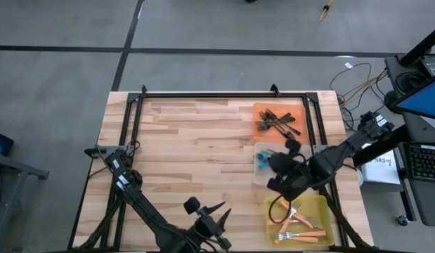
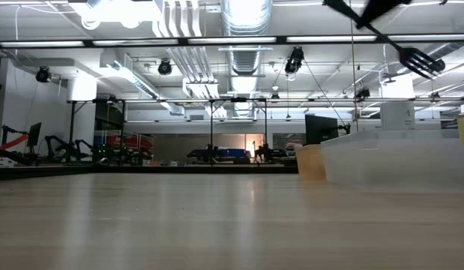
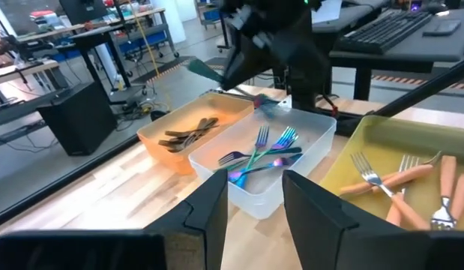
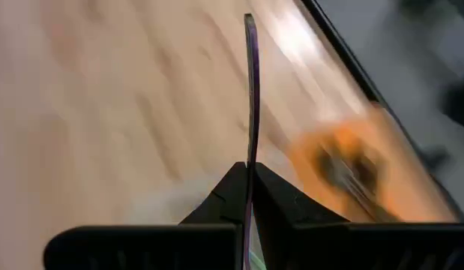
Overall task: Sort silverware by color (type)
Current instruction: Put the blue fork into the transparent bin, then return to Home Position
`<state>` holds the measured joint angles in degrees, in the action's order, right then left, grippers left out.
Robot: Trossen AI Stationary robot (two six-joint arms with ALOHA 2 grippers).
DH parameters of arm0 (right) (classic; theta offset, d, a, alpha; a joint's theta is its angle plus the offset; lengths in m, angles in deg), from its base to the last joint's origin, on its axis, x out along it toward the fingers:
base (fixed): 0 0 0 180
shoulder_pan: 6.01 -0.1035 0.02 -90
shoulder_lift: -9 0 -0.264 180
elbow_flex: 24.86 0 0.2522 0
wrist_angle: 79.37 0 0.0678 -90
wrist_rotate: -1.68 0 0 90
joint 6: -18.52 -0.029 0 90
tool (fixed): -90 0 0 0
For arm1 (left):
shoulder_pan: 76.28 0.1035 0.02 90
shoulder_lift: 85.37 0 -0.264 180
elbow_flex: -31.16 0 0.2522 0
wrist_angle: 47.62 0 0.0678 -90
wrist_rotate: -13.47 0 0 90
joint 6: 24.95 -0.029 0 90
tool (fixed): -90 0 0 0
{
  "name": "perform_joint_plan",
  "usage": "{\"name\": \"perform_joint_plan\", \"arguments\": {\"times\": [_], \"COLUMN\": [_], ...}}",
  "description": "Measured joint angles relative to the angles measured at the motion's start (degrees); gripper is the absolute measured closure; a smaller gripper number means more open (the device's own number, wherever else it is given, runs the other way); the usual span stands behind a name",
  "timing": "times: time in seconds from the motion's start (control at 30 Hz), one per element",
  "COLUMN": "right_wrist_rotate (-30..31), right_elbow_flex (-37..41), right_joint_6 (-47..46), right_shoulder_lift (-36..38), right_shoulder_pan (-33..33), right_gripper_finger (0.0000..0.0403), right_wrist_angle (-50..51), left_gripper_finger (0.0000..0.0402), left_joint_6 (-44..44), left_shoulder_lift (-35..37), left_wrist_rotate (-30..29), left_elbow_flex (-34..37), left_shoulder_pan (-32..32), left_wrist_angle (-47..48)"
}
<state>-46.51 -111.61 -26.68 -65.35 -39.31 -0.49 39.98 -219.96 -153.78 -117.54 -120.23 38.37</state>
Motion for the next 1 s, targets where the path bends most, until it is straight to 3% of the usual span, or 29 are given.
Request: {"name": "perform_joint_plan", "arguments": {"times": [0.13, 0.53, 0.73, 1.0], "right_wrist_rotate": [-2.5, -9.8, -15.0, -15.1], "right_elbow_flex": [3.3, 15.8, 14.5, 9.5], "right_joint_6": [-10.1, -12.0, -7.6, -1.5], "right_shoulder_lift": [-1.6, -3.8, -3.7, -3.5], "right_shoulder_pan": [0.0, 1.6, 1.7, 1.7], "right_gripper_finger": [0.0395, 0.0394, 0.0362, 0.03], "right_wrist_angle": [11.4, 7.7, 5.7, 6.6], "left_gripper_finger": [0.0291, 0.0291, 0.0291, 0.0291], "left_joint_6": [0.0, 0.7, 0.9, 2.0], "left_shoulder_lift": [0.1, 0.3, 0.4, 0.4], "left_wrist_rotate": [0.0, 0.0, 0.0, 0.1], "left_elbow_flex": [0.0, 0.0, 0.0, 0.0], "left_shoulder_pan": [0.0, -0.3, -0.4, -0.5], "left_wrist_angle": [1.0, 1.5, 1.5, 1.6]}}
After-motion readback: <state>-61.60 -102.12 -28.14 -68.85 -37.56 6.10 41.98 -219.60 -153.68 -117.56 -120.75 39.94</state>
